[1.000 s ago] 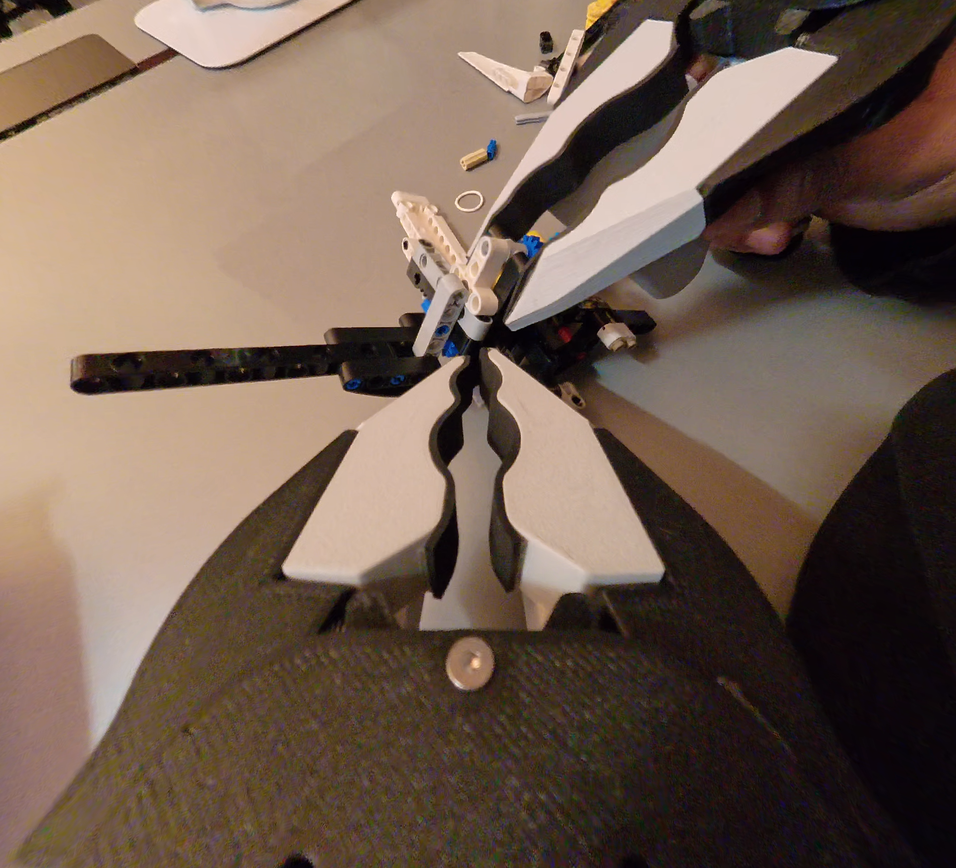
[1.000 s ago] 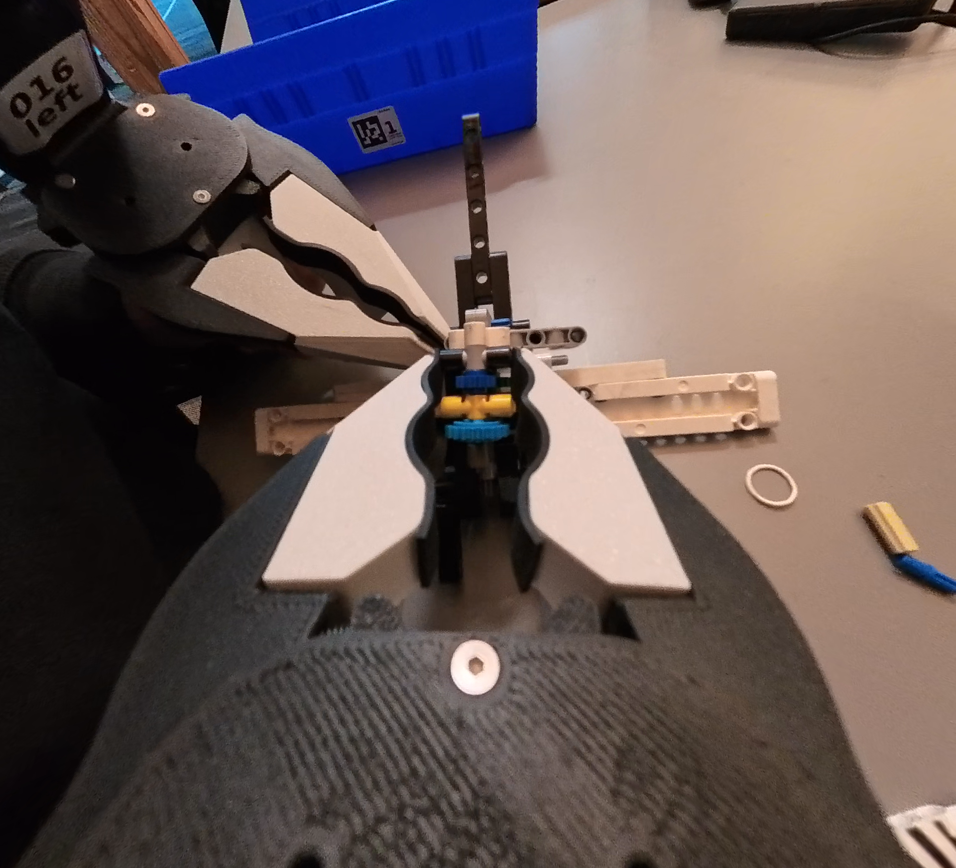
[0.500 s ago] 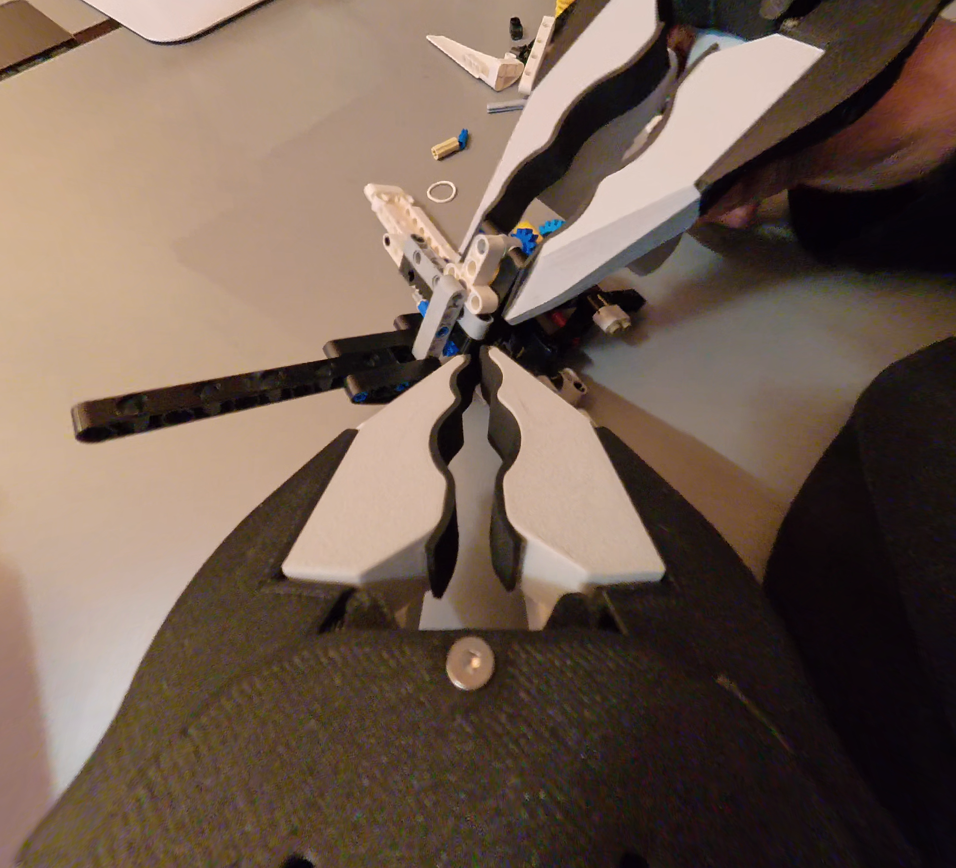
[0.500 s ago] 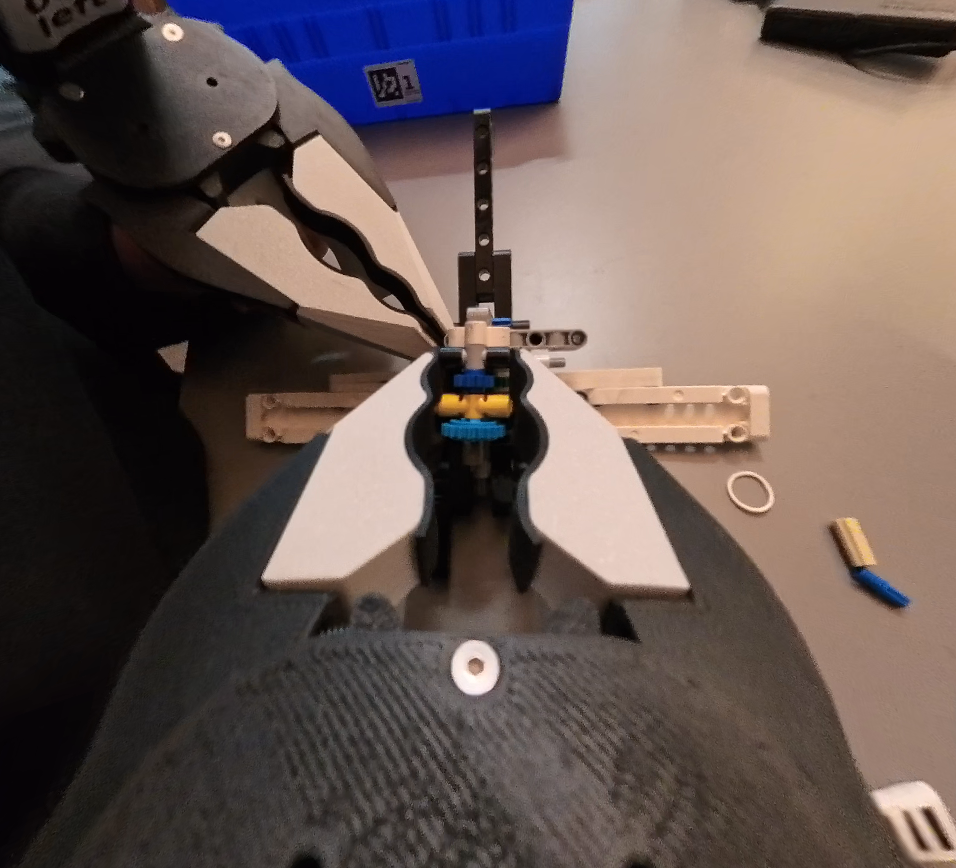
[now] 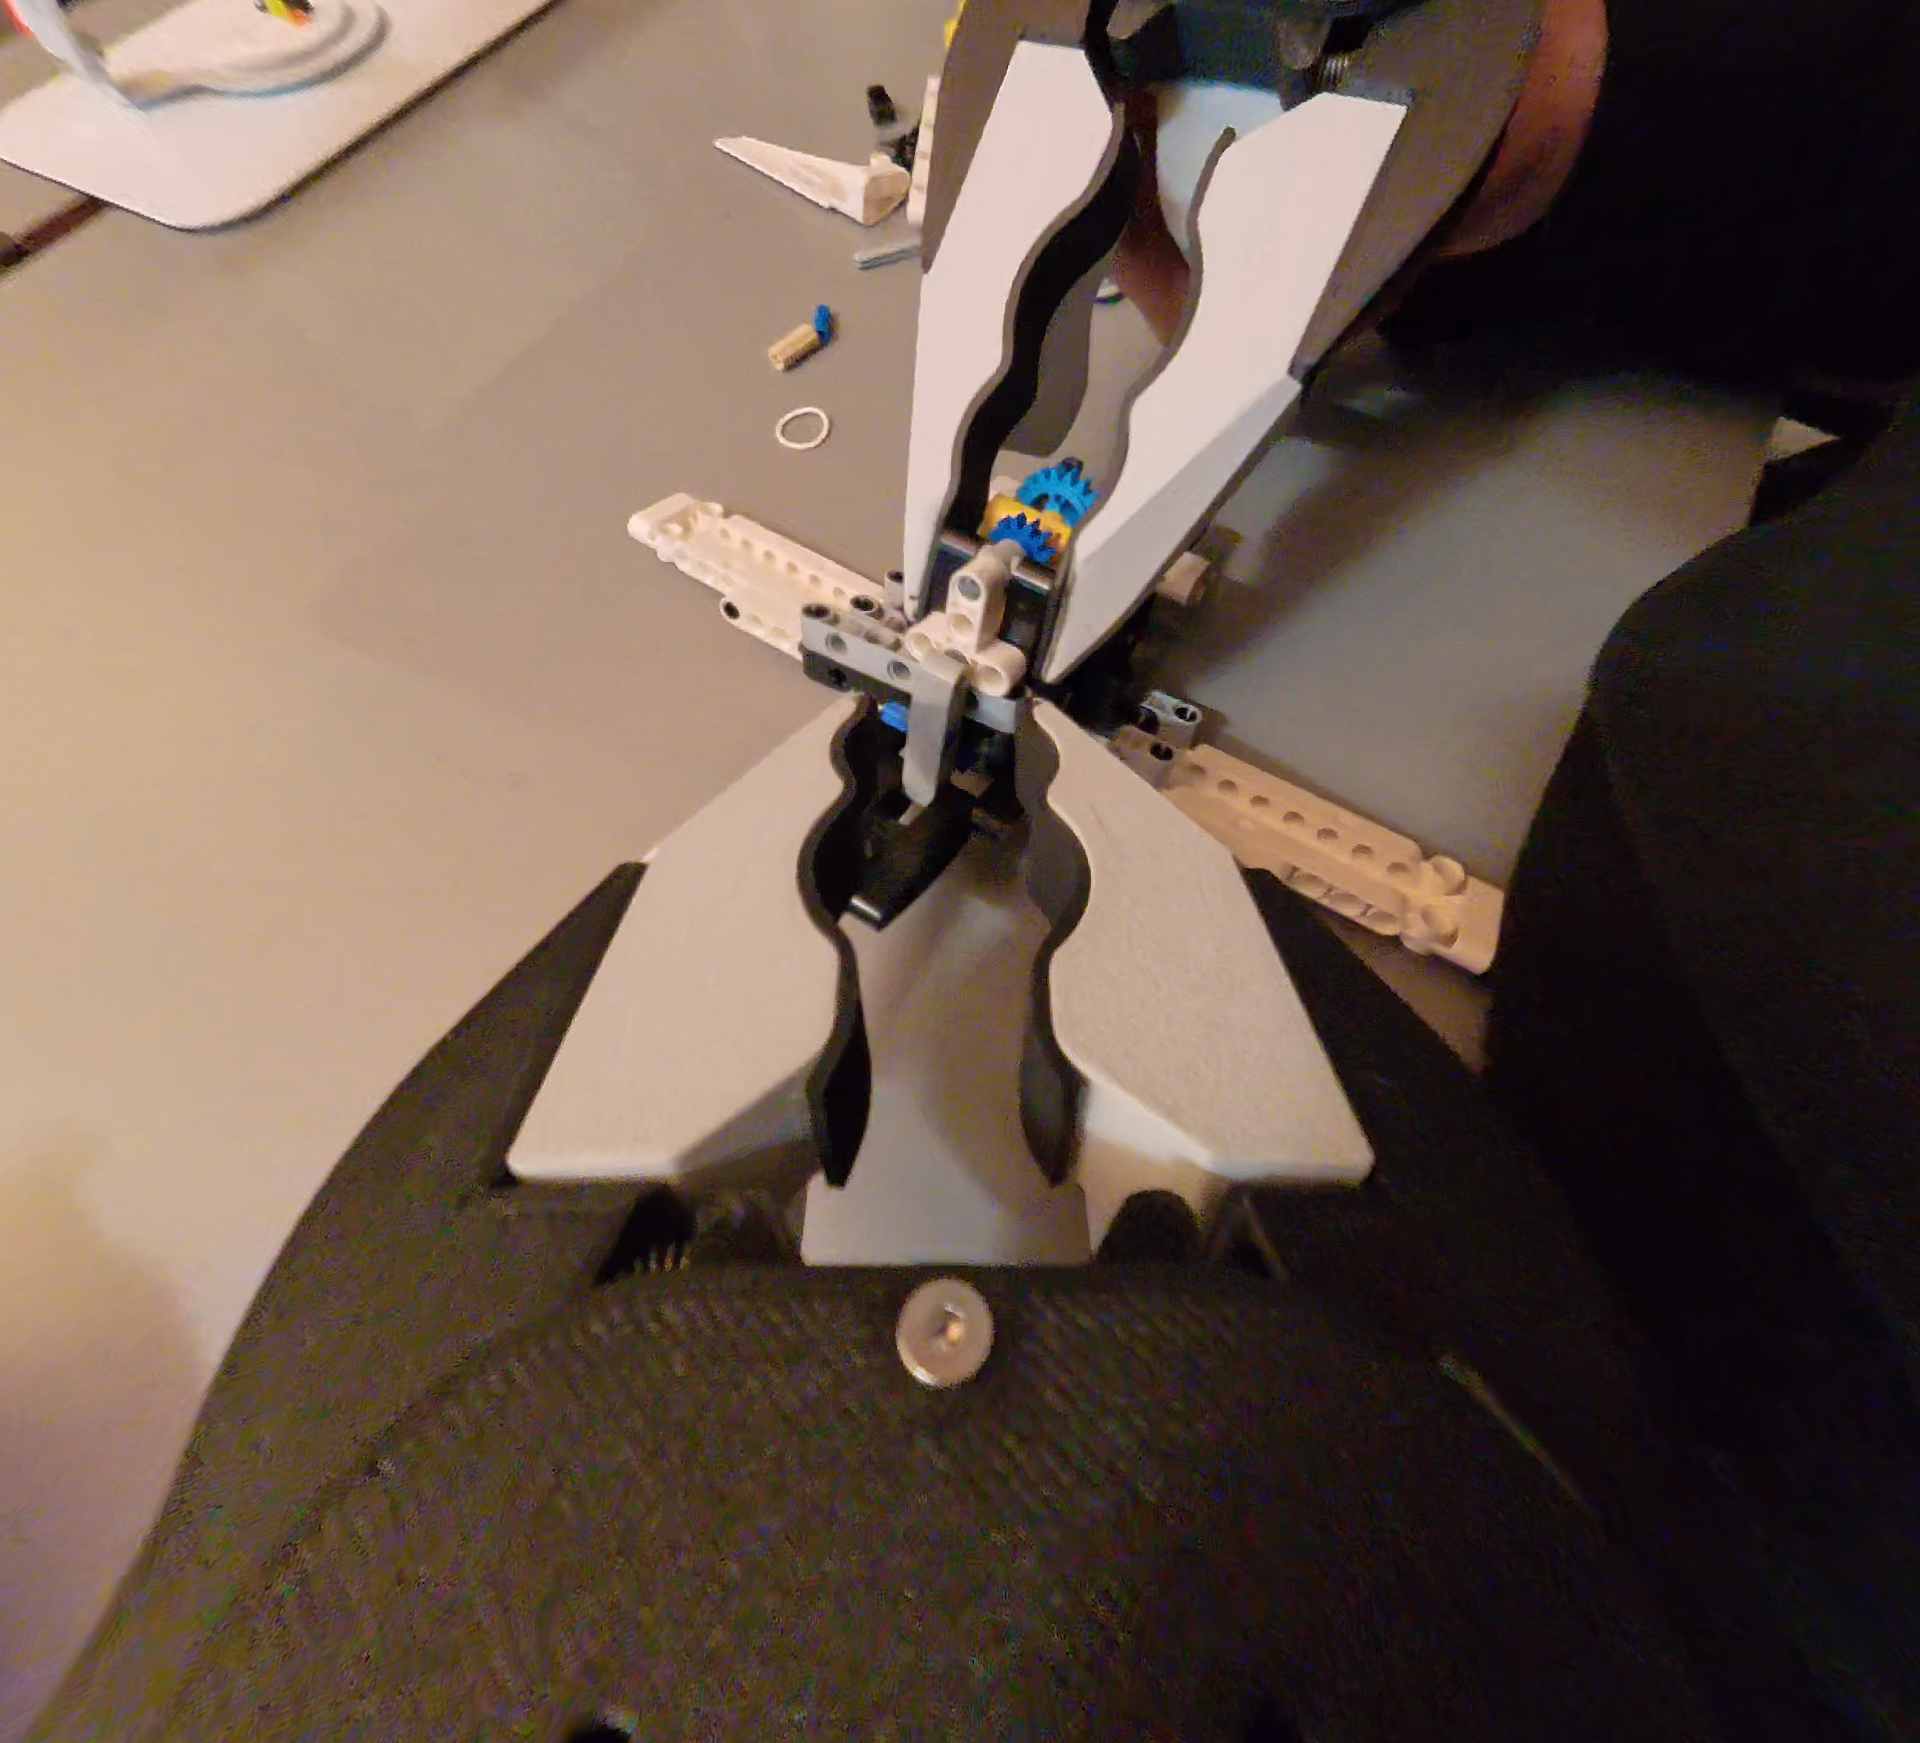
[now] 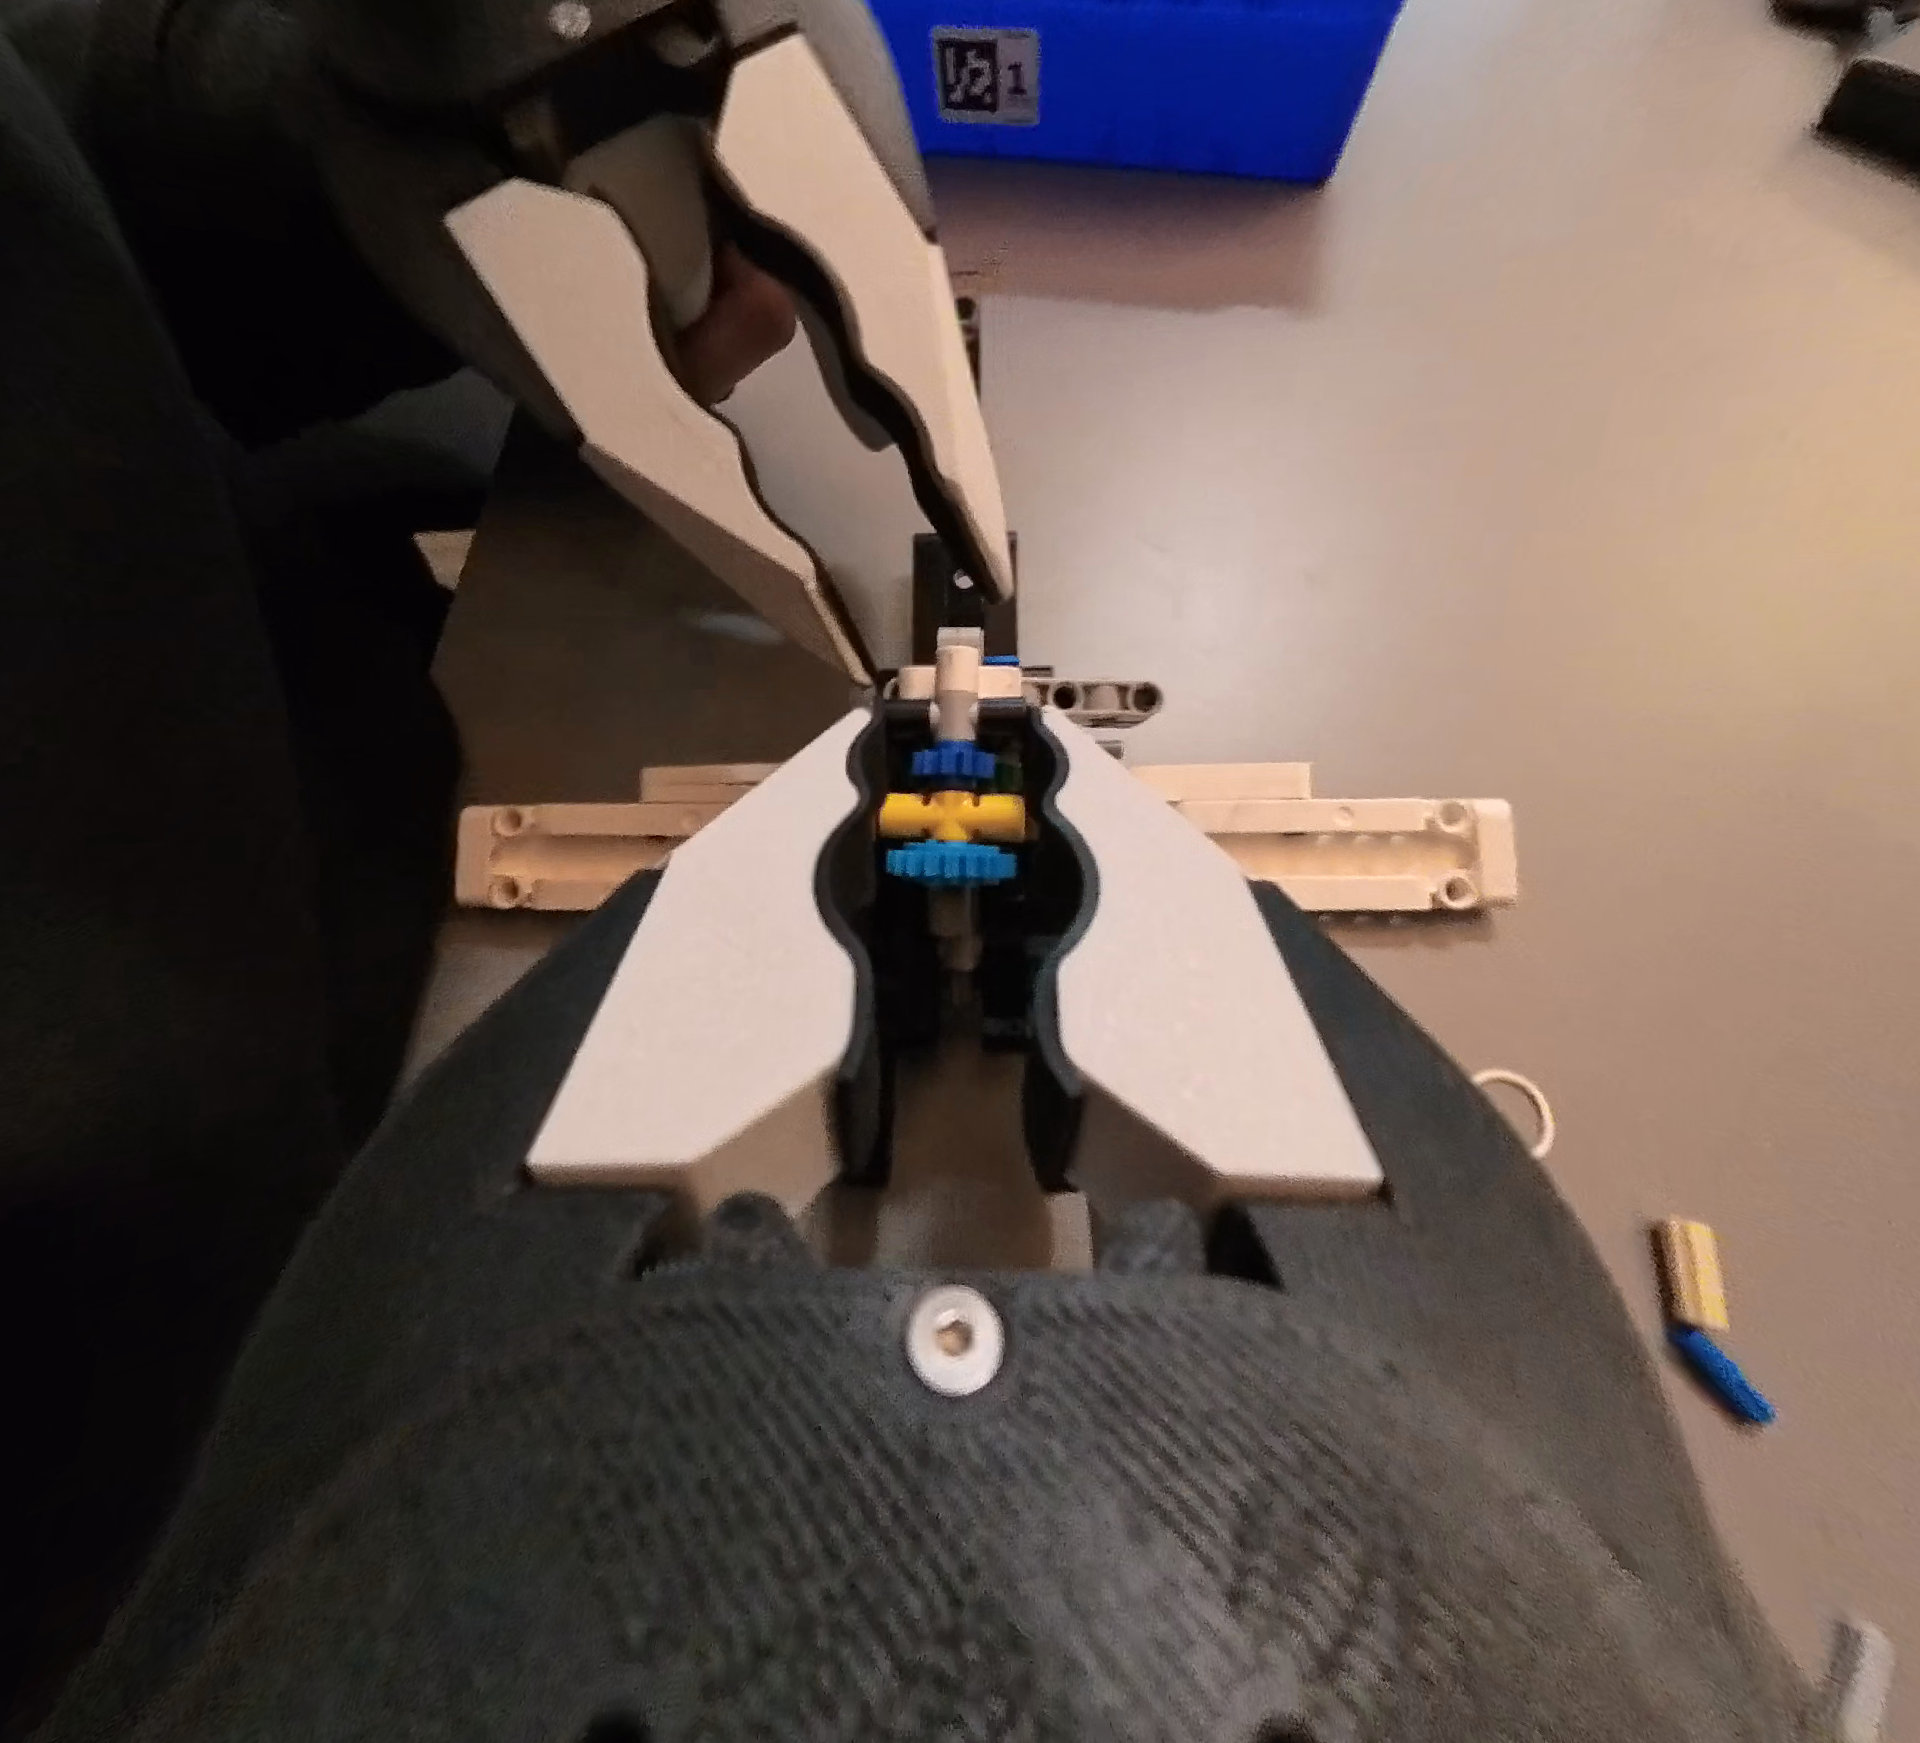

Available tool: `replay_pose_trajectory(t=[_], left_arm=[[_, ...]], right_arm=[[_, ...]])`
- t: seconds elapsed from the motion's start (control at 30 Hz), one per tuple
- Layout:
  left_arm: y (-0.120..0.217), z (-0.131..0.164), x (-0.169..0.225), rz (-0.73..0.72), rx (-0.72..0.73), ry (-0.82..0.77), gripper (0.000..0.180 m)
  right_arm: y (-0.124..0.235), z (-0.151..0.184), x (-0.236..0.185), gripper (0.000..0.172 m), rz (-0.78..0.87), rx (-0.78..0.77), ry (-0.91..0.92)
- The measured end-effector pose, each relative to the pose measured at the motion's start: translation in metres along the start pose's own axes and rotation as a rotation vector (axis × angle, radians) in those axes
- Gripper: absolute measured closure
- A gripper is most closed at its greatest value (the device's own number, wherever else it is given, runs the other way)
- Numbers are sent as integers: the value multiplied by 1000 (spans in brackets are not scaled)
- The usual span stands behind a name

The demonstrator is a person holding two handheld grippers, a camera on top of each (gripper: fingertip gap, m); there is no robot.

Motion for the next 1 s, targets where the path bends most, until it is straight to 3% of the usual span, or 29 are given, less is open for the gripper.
replay_pose_trajectory(t=[0.27,0.57,1.0], left_arm=[[7,4,1,101,-95,100,156],[1,19,1,116,-192,61,169],[-2,20,-2,59,-178,-20,175]], right_arm=[[-5,-1,-8,148,-102,-37,33],[-8,-1,-9,148,-115,-12,8],[-9,-2,-7,147,-106,-7,-18]])
Point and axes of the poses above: each gripper's, where its closed fingertips meet, y back along the fingers, z out of its underside, x = y × z across the jaws, the point moved 2 cm from there along y, back along the fingers, and after that the axes turned 7 degrees about x, right-handed, at the moved point
